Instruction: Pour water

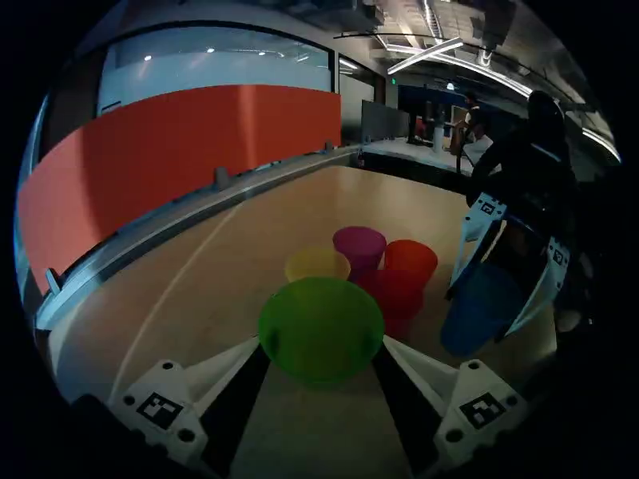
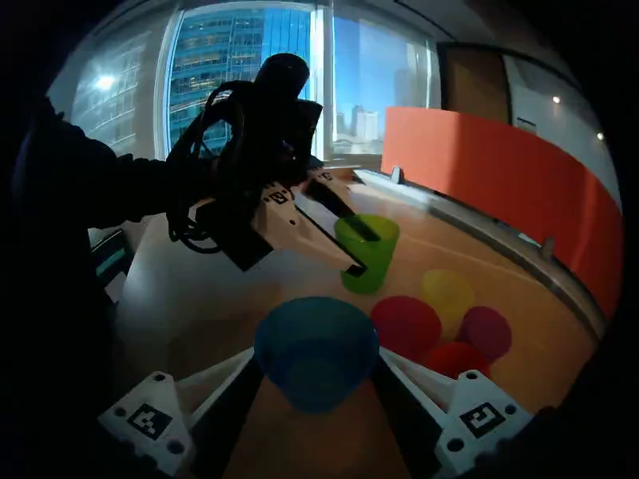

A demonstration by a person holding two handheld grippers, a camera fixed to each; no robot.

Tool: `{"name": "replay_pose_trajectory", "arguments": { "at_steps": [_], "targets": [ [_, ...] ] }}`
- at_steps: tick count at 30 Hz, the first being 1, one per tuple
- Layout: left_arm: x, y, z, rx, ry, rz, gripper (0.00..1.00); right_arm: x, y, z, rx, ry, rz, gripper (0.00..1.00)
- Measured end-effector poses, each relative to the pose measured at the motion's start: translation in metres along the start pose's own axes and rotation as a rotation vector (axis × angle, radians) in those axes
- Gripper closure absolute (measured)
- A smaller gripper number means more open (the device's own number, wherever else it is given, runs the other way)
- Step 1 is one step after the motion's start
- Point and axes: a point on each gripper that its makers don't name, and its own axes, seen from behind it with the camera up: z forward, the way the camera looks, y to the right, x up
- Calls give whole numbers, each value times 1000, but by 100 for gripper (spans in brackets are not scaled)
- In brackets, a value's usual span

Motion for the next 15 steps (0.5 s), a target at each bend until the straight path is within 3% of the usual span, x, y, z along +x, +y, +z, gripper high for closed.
{"name": "replay_pose_trajectory", "arguments": {
  "at_steps": [15],
  "targets": [
    [39,12,-48,48,110,6,17,47,-1,-34,-56,109,0,12]
  ]
}}
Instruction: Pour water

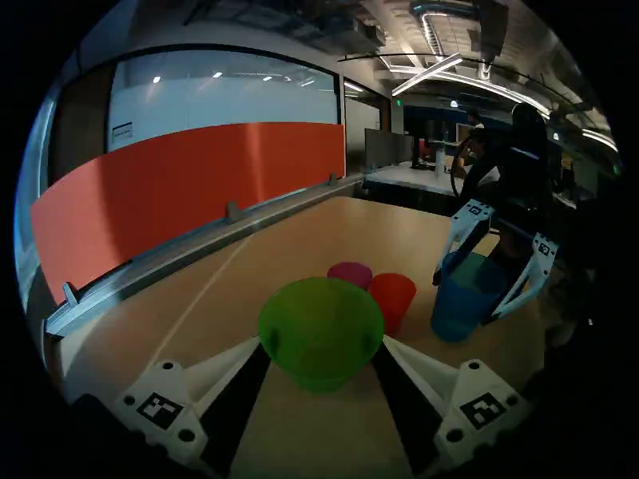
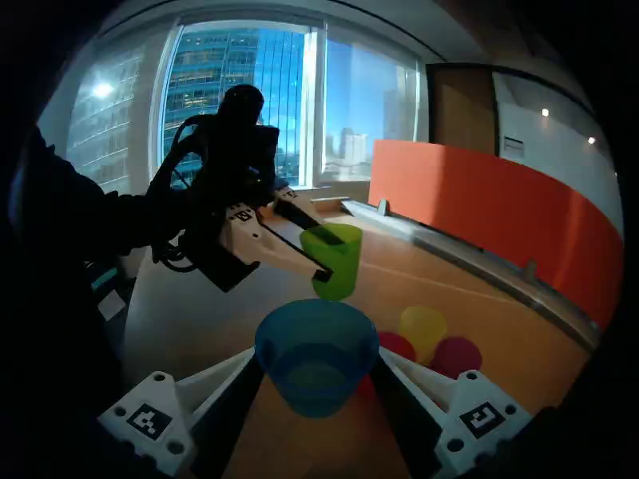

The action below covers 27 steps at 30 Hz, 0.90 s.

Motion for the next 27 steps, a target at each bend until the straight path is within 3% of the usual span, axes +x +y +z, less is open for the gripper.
{"name": "replay_pose_trajectory", "arguments": {
  "at_steps": [13,27],
  "targets": [
    [23,11,-32,25,86,-15,16,38,0,-14,-39,93,13,11],
    [42,27,-55,27,165,-18,16,71,4,-23,-71,184,24,11]
  ]
}}
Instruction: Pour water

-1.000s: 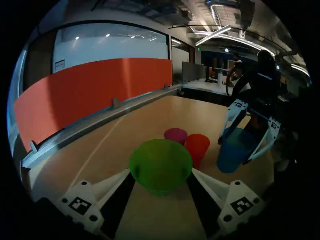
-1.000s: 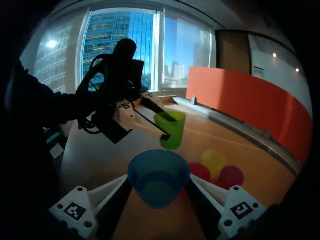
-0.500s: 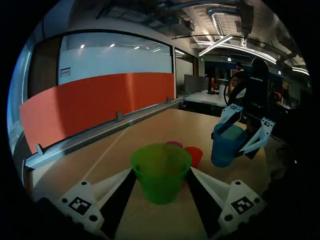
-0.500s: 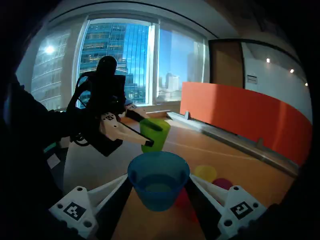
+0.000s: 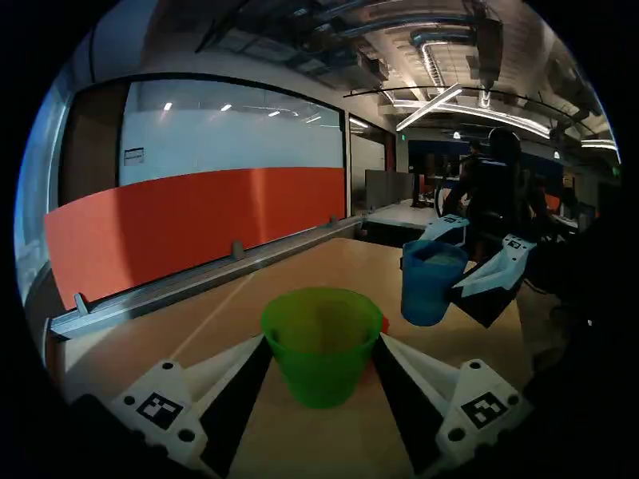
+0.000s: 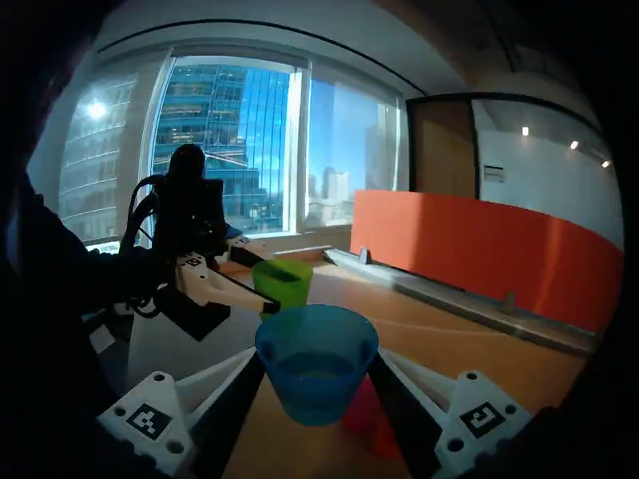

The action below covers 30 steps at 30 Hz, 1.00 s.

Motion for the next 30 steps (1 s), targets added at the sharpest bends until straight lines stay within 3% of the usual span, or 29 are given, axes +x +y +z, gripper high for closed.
{"name": "replay_pose_trajectory", "arguments": {
  "at_steps": [12,30],
  "targets": [
    [1,11,-6,-8,35,-8,16,23,11,5,-20,55,1,11],
    [10,23,-14,-29,75,15,15,37,23,12,-27,64,-6,11]
  ]
}}
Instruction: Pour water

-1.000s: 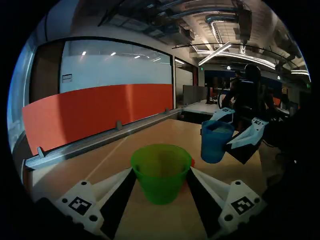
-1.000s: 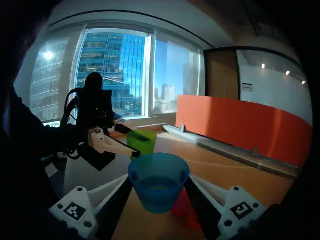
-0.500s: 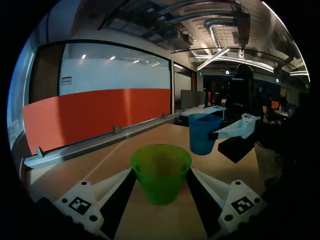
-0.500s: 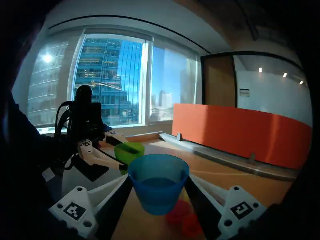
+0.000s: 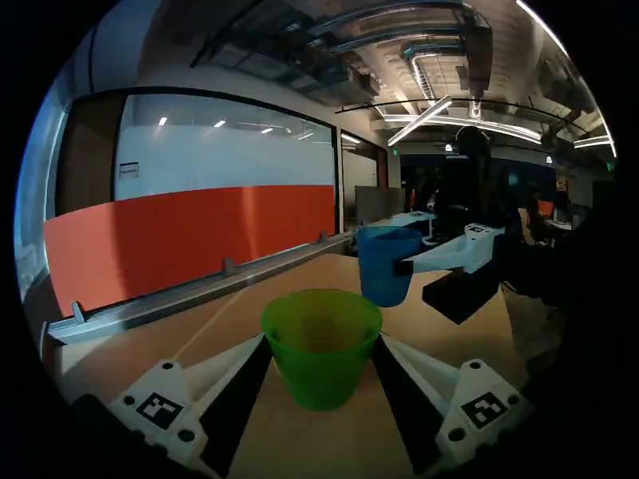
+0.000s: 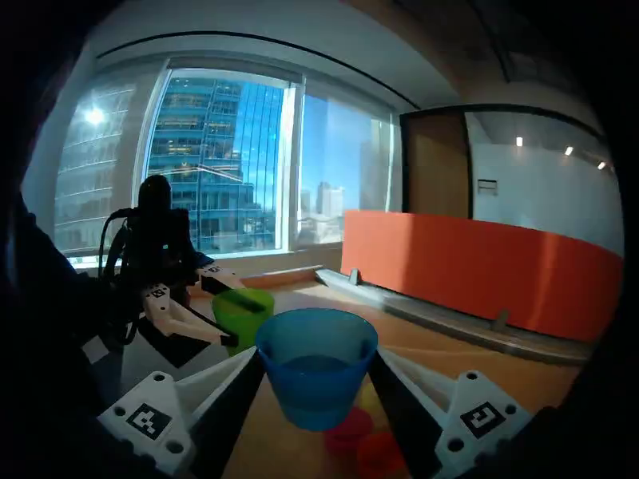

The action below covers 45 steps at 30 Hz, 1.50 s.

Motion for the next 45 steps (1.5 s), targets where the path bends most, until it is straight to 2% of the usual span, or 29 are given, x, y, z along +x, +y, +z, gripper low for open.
{"name": "replay_pose_trajectory", "arguments": {
  "at_steps": [9,15,30,45],
  "targets": [
    [2,8,-2,-11,4,18,15,10,4,3,-5,0,-23,11],
    [2,13,-2,-23,9,18,15,14,5,4,-1,-4,-60,11],
    [3,27,3,-49,19,12,16,32,11,10,-21,-10,-208,11],
    [5,40,6,-77,25,2,15,63,15,13,-37,10,-350,11]
  ]
}}
